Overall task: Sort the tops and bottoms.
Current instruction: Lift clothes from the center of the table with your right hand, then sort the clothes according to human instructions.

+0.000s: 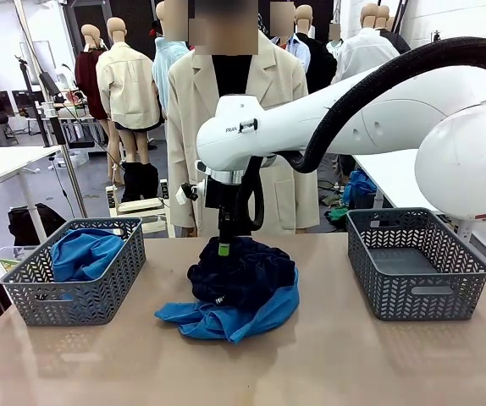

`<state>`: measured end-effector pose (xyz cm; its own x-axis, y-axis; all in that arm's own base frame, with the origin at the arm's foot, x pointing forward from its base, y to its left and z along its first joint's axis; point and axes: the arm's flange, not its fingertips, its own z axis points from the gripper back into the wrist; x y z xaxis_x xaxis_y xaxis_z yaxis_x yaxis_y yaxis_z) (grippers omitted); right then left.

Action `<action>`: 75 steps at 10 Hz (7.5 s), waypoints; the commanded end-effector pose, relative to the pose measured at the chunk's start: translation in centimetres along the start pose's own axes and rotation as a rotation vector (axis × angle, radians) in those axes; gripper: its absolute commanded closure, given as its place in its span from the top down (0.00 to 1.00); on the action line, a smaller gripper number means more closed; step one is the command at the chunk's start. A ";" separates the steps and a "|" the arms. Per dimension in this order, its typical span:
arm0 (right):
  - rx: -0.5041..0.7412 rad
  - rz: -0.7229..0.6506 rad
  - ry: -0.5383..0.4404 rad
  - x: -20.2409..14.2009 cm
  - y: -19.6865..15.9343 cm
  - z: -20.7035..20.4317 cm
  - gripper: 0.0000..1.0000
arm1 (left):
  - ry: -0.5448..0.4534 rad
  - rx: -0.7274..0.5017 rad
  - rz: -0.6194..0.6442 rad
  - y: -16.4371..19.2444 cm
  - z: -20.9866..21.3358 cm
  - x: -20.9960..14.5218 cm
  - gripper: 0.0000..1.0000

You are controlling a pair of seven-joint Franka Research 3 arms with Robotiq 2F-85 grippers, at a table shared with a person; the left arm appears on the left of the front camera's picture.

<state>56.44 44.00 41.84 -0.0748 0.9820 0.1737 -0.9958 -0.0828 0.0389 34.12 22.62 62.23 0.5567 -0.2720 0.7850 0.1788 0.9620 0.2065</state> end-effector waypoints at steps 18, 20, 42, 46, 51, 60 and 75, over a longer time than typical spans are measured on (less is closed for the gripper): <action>-0.441 -0.121 0.034 -2.2 8.8 21.8 0.00 | 0.017 -0.001 0.008 0.2 0.1 0.2 1.00; -0.541 -0.179 0.008 -2.5 12.8 28.0 0.00 | 0.017 -0.001 0.008 0.2 0.1 0.2 1.00; -0.892 -0.614 -0.310 -6.7 34.4 52.3 0.00 | 0.017 -0.001 0.008 0.2 0.1 0.2 1.00; -0.892 -0.614 -0.310 -6.7 34.4 52.3 0.00 | 0.017 -0.001 0.008 0.2 0.1 0.2 1.00; -0.892 -0.614 -0.310 -6.7 34.4 52.3 0.00 | 0.017 -0.001 0.008 0.2 0.1 0.2 1.00; -0.924 -0.652 -0.325 -8.1 35.3 53.8 0.00 | 0.017 -0.001 0.008 0.2 0.1 0.2 1.00; -0.921 -0.651 -0.321 -7.9 35.0 53.6 0.00 | 0.017 -0.001 0.008 0.2 0.1 0.2 1.00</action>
<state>25.06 24.25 94.55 0.3487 0.6952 0.6286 -0.5138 0.7027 -0.4922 34.11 22.65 62.27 0.5559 -0.2716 0.7856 0.1791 0.9621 0.2058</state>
